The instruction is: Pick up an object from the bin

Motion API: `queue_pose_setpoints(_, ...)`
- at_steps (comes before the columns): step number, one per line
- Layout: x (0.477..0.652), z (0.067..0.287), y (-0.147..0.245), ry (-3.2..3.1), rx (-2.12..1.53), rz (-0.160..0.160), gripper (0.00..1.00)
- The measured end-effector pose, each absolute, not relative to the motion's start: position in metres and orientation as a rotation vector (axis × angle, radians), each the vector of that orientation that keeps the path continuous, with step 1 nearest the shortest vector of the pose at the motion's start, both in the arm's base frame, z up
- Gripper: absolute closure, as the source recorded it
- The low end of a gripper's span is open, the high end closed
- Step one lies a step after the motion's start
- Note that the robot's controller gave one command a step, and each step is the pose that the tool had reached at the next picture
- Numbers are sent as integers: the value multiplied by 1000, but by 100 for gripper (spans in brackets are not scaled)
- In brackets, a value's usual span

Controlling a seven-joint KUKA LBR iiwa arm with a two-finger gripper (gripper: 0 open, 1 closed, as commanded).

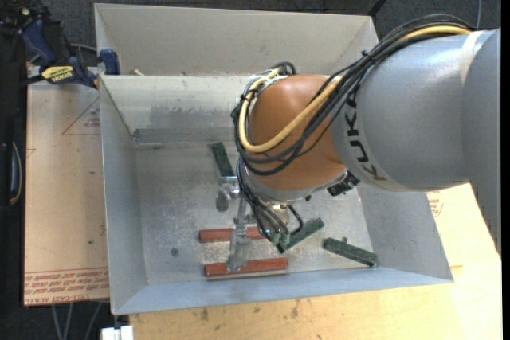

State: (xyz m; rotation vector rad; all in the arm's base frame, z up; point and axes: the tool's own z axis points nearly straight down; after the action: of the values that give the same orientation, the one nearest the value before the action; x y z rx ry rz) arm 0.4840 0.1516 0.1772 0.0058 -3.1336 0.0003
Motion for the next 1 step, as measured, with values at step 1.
queue_pose_setpoints(1, 530, 69, 134, -3099, 514, -3, 0)
